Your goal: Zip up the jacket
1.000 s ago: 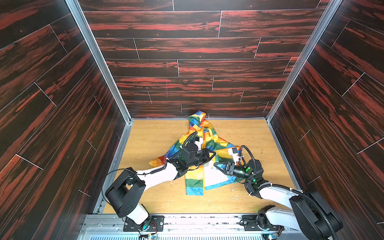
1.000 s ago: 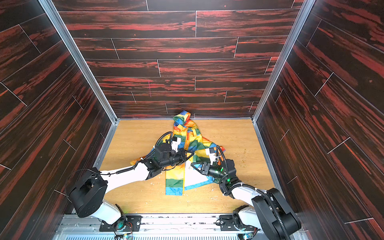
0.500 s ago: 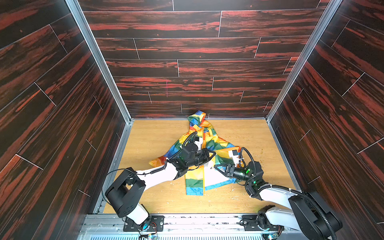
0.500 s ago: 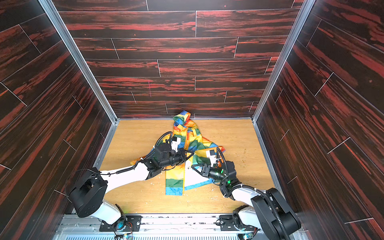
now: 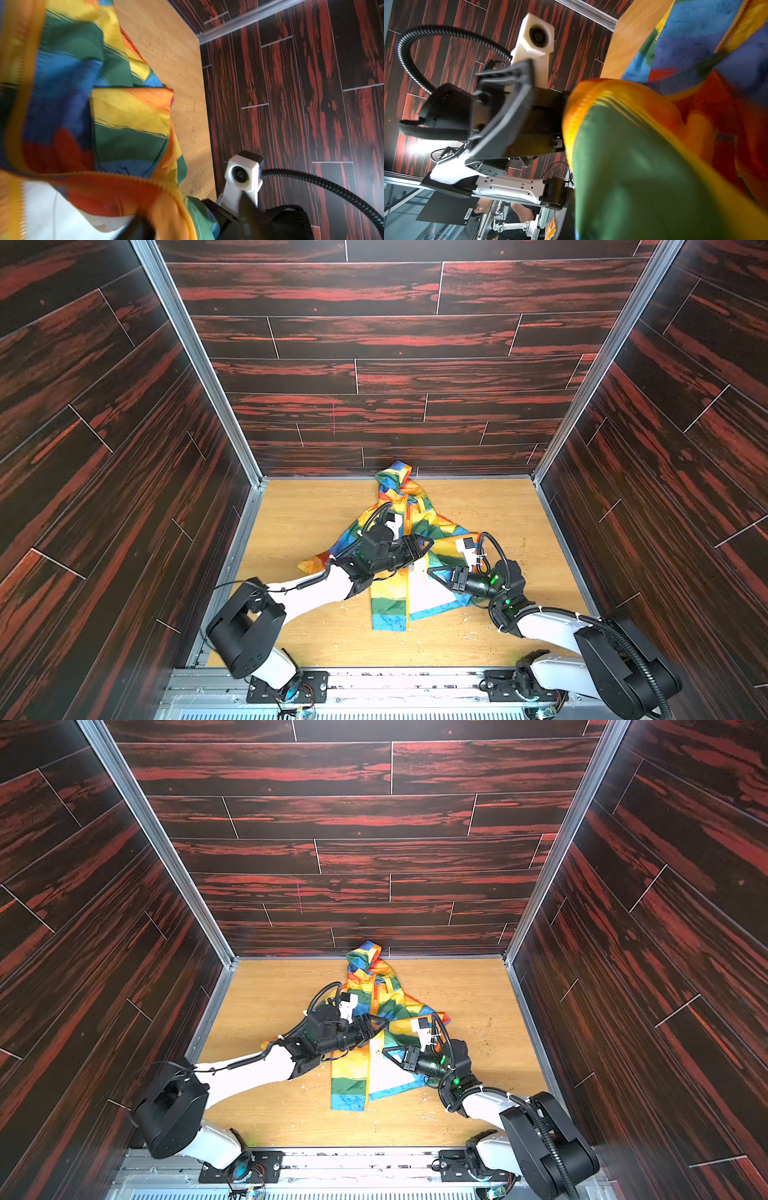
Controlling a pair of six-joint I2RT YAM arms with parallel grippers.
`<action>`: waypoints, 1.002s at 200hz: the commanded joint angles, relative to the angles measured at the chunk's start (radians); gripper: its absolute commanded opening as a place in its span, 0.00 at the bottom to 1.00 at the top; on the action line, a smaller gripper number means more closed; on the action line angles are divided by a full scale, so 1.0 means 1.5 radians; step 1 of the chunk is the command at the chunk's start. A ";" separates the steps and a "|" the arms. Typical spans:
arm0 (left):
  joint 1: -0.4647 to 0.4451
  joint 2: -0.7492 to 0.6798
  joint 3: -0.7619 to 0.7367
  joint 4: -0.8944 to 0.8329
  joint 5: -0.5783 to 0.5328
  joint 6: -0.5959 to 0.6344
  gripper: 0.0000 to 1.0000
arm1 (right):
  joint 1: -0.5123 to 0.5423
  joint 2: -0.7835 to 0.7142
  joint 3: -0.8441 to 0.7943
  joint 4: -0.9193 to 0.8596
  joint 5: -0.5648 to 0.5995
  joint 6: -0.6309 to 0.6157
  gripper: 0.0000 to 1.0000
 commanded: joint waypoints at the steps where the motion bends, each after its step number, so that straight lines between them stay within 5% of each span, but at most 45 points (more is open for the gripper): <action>1: 0.011 -0.092 -0.021 -0.085 -0.082 0.020 0.87 | -0.001 0.006 0.029 -0.001 0.003 -0.020 0.00; 30: 0.015 -0.184 -0.018 -0.238 -0.139 0.079 0.78 | -0.003 0.004 0.057 -0.045 0.022 -0.047 0.00; 57: 0.015 -0.214 -0.004 -0.242 -0.077 0.104 0.64 | -0.004 0.017 0.083 -0.056 0.019 -0.053 0.00; 86: 0.015 -0.196 0.005 -0.218 0.009 0.092 0.65 | -0.006 0.028 0.101 -0.050 0.014 -0.042 0.00; 200: 0.011 -0.141 -0.037 -0.095 0.068 0.024 0.67 | -0.008 0.026 0.121 -0.067 0.008 -0.036 0.00</action>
